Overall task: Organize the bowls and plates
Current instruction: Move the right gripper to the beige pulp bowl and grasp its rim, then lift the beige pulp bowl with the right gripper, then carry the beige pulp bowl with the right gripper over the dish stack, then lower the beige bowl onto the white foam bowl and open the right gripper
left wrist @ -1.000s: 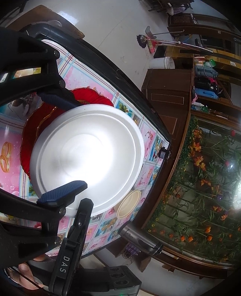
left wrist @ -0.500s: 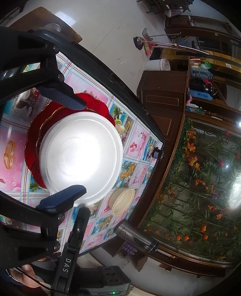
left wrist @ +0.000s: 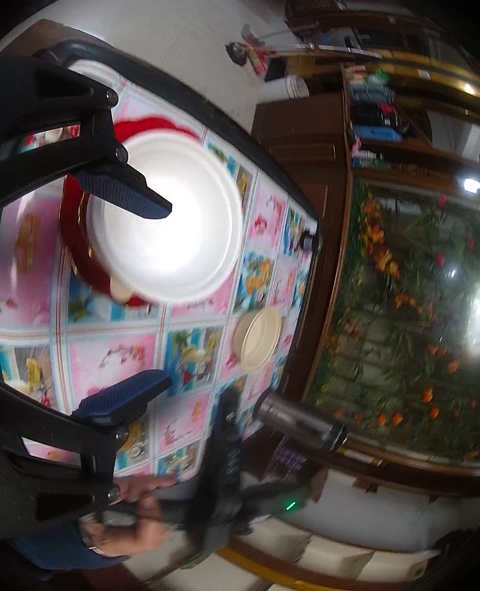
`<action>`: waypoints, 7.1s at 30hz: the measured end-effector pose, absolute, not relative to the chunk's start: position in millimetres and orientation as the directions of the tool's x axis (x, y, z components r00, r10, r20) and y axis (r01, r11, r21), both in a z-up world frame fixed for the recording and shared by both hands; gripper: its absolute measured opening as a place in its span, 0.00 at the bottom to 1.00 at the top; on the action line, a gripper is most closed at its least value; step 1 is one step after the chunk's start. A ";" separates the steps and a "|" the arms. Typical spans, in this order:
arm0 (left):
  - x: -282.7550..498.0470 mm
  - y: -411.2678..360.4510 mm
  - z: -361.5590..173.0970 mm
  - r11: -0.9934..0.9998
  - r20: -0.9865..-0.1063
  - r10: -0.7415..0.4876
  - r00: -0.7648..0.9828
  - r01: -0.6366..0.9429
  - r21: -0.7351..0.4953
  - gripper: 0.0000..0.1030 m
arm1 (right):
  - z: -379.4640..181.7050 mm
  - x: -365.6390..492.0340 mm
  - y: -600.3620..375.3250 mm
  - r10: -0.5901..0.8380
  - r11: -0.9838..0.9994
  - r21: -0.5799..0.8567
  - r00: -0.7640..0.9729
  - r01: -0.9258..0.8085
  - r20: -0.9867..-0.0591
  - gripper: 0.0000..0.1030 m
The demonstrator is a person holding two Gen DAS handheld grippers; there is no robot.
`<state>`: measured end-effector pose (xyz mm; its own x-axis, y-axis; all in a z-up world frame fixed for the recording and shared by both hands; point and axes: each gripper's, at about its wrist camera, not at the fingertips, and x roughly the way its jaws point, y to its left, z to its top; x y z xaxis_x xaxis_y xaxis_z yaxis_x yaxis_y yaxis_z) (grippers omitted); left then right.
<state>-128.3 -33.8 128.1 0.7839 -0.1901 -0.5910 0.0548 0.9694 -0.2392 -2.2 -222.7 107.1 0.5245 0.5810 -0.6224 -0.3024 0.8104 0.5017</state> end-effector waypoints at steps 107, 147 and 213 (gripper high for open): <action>25.0 -159.0 47.7 0.988 -0.797 -0.155 0.584 0.073 -0.138 0.58 | 34.8 -19.5 -331.3 0.560 0.814 0.538 0.538 -0.218 -0.630 0.19; -58.3 -140.6 114.0 0.996 -0.661 -0.092 0.745 0.078 -0.052 0.65 | 67.4 -65.4 -310.2 0.682 0.706 0.619 0.566 -0.344 -0.464 0.19; -99.9 63.0 100.9 0.946 -0.634 0.001 0.773 -0.207 -0.251 0.68 | 111.7 -64.5 -99.3 0.679 0.725 0.452 0.424 -0.520 -0.599 0.21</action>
